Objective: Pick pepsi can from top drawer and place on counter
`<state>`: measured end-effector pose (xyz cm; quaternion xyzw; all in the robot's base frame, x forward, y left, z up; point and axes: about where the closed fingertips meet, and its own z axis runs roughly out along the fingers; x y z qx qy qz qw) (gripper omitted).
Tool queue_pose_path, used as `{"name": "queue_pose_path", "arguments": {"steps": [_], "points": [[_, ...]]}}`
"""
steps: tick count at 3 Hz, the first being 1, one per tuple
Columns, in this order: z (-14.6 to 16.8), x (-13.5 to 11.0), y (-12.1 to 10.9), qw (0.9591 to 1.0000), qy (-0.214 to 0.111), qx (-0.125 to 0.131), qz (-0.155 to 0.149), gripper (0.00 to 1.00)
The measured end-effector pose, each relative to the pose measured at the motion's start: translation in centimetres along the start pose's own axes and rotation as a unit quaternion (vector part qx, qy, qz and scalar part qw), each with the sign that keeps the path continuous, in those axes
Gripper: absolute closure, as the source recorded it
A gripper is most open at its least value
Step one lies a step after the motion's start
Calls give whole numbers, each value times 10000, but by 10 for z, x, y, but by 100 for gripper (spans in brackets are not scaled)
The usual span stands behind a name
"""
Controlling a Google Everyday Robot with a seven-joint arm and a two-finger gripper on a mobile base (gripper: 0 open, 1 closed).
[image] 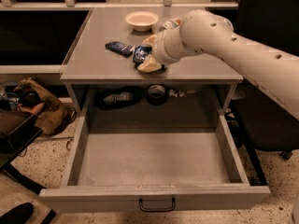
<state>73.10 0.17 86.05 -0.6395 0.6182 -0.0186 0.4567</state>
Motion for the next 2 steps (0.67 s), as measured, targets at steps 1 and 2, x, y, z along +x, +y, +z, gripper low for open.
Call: {"name": "queue_pose_path", "arguments": {"steps": [1, 2], "points": [[0, 0, 0, 10000, 0, 0, 0, 0], [0, 0, 0, 10000, 0, -1, 0, 0]]}}
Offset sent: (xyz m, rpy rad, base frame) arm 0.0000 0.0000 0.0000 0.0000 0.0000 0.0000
